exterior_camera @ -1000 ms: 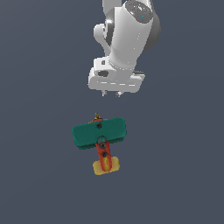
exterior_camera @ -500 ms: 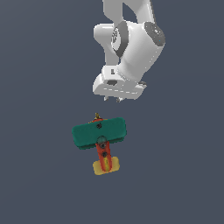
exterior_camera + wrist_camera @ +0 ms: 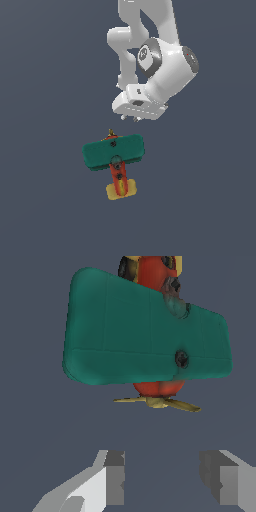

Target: Pick up the object and move it to a goal position.

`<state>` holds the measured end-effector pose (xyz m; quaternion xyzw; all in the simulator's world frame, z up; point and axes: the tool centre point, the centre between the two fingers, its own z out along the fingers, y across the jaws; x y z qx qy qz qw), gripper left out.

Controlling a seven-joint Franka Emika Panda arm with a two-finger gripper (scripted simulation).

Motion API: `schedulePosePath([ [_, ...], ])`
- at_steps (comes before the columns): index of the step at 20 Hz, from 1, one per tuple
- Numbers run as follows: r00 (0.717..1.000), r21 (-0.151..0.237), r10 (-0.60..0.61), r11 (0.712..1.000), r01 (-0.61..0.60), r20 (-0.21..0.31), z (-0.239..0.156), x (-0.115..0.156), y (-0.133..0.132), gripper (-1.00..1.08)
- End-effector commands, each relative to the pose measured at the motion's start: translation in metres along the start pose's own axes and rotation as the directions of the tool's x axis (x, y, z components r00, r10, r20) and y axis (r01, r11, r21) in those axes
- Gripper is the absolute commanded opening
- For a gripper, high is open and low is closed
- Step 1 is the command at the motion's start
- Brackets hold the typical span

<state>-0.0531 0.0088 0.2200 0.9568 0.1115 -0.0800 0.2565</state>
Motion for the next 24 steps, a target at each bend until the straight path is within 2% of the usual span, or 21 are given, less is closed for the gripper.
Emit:
schedulePosePath([
  [1,1.0,-0.04,-0.012,0.999,0.012,0.003,0.004,0.003,-0.004,0.28],
  [12,0.998,-0.215,-0.062,0.975,0.061,0.003,0.018,0.016,-0.021,0.28],
  [24,0.992,-0.4,-0.123,0.911,0.106,-0.018,0.028,0.033,-0.04,0.28],
])
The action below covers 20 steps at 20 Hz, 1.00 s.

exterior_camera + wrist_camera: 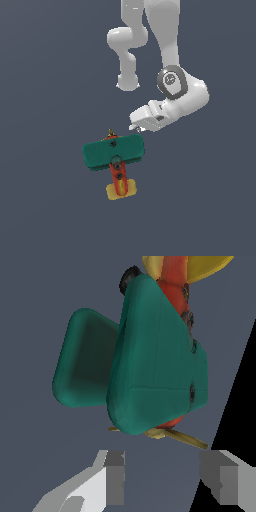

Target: Pick up the object and move it to a goal position.

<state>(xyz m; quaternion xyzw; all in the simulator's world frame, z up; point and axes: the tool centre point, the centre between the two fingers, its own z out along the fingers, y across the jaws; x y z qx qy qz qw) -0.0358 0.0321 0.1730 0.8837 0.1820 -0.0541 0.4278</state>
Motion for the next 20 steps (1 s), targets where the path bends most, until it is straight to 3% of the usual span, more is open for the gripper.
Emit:
schedulePosePath([
  [1,1.0,-0.04,-0.01,0.999,0.01,-0.011,0.0,0.004,-0.004,0.28],
  [10,0.999,-0.136,-0.036,0.99,0.03,-0.041,-0.001,0.014,-0.013,0.28],
  [20,0.998,-0.176,-0.038,0.984,0.029,-0.051,-0.003,0.018,-0.012,0.28],
])
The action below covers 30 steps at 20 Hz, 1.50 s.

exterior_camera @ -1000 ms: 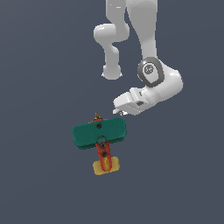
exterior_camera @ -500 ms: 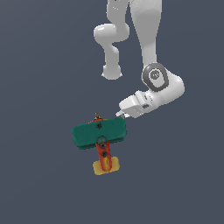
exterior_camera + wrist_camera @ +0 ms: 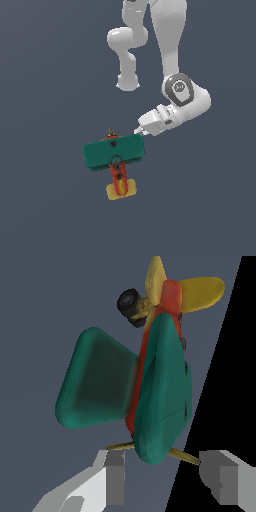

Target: Pick up the object and move it to a goal position.

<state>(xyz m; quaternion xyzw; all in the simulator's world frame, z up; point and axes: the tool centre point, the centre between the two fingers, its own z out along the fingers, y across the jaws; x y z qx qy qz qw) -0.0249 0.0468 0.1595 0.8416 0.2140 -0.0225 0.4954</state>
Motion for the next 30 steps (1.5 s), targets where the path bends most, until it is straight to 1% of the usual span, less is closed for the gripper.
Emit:
schedulePosePath([
  [1,1.0,-0.009,0.006,1.0,-0.006,0.001,0.0,0.0,0.005,0.28],
  [4,1.0,-0.019,0.009,1.0,-0.009,0.0,0.0,0.0,0.007,0.28],
  [12,1.0,-0.047,0.001,0.999,-0.001,-0.013,-0.001,0.004,0.004,0.28],
  [22,0.999,-0.092,-0.009,0.996,0.006,-0.034,-0.004,0.01,0.001,0.28],
  [25,1.0,-0.097,-0.011,0.995,0.008,-0.029,0.0,0.009,0.001,0.28],
  [30,1.0,-0.101,-0.015,0.995,0.014,-0.006,0.011,0.007,0.004,0.28],
])
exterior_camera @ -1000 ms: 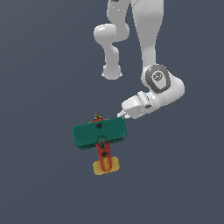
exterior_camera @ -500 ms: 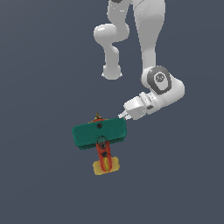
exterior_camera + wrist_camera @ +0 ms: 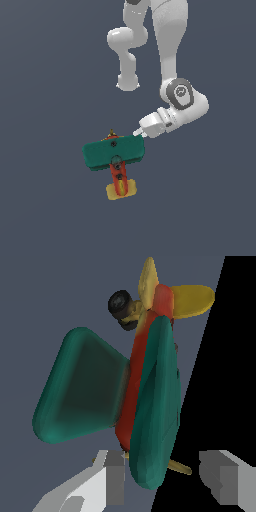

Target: Pick up the object and move it to a goal position.

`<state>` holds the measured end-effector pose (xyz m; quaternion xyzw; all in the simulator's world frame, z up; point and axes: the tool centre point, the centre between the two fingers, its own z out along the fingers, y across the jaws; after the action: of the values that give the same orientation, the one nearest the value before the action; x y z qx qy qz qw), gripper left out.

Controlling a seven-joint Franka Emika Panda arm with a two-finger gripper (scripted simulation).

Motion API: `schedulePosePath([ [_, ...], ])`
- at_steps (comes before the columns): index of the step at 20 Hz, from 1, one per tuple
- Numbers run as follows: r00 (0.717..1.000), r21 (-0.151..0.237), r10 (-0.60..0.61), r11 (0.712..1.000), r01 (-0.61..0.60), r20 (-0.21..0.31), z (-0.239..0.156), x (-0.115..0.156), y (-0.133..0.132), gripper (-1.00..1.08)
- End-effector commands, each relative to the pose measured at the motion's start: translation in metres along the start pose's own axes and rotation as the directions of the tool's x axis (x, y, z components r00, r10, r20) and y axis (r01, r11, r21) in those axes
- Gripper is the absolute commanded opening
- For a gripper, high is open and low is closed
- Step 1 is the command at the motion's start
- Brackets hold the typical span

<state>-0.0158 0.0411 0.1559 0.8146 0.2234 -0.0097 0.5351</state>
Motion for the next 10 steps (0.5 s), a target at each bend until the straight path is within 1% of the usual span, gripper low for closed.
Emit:
schedulePosePath([
  [1,1.0,-0.003,-0.003,1.0,0.003,0.007,0.0042,-0.0008,0.0004,0.28],
  [6,1.0,-0.021,-0.006,1.0,0.006,-0.002,0.0029,0.0016,-0.0008,0.28],
  [10,1.0,-0.045,-0.011,0.999,0.01,-0.013,0.0017,0.0048,-0.0023,0.28],
])
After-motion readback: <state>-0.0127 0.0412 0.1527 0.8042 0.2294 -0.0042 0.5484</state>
